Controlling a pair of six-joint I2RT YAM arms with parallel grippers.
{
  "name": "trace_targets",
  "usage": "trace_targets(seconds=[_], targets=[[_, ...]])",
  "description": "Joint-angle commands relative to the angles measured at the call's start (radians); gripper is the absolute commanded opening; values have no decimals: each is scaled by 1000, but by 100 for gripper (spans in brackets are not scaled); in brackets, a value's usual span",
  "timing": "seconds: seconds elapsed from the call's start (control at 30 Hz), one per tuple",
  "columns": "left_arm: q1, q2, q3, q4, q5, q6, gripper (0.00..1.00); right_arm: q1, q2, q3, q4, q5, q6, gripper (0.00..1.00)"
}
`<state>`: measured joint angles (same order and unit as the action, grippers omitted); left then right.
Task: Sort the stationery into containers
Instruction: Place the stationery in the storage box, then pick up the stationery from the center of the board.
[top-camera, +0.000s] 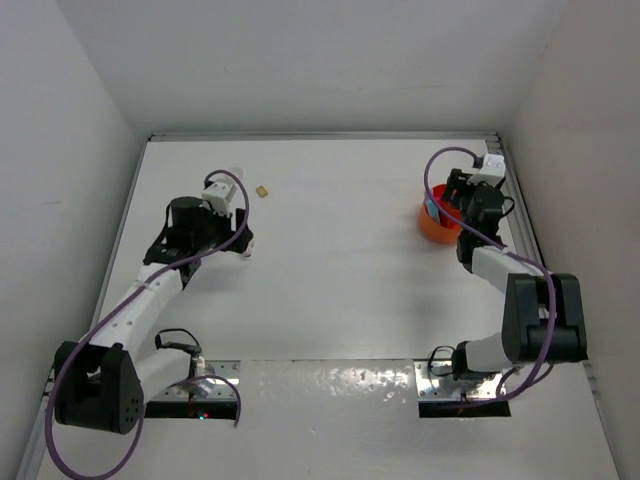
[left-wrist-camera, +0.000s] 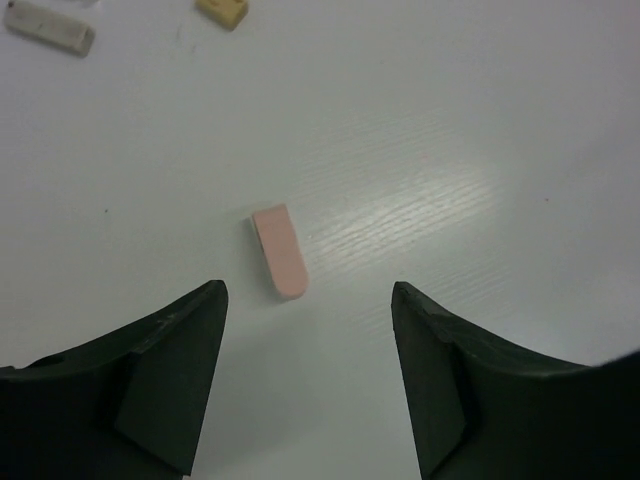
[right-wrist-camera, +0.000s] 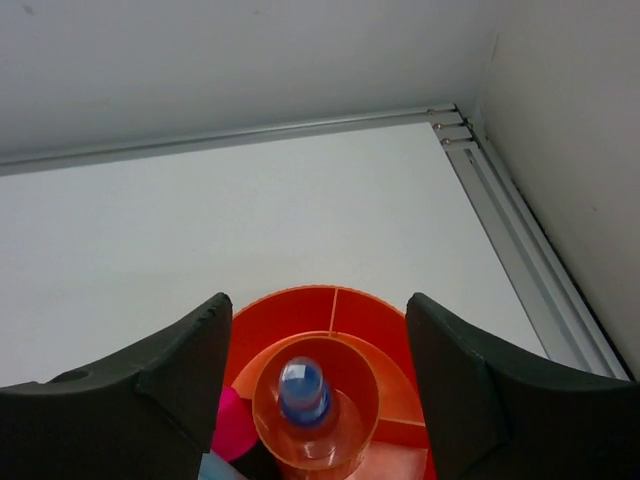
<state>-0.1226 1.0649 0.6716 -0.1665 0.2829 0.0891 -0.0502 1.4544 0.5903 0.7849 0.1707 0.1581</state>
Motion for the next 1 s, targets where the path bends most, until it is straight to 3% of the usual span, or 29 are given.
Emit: trace_targets(seconds=[0.0, 0.1, 0.17, 0.3, 0.47, 0.53, 0.8, 0.97], targets=[[9, 36, 22, -40, -136, -37, 62, 3, -100, -9, 21, -14, 12, 69], [-20, 88, 48, -89, -149, -23, 61, 13, -158, -10, -21, -8, 0, 71], [-44, 131, 77, -110, -185, -22, 70, 23, -193, -7, -41, 6, 0, 71], [-57, 317, 170, -162, -278, -54, 70, 41, -255, 3, -100, -8, -6, 72], [-58, 453, 273, -114, -341, -30, 63, 92, -337, -7, -170, -68, -22, 72], [-74, 496, 299, -96, -349, -16, 54, 96, -361, -9, -193, -85, -19, 72], [-107, 527, 283, -114, -238, -72, 53, 99, -428, -20, -276, -73, -40, 73], [-127, 537, 235, -122, -334, -115, 54, 98, -431, -21, -293, -68, -40, 73]])
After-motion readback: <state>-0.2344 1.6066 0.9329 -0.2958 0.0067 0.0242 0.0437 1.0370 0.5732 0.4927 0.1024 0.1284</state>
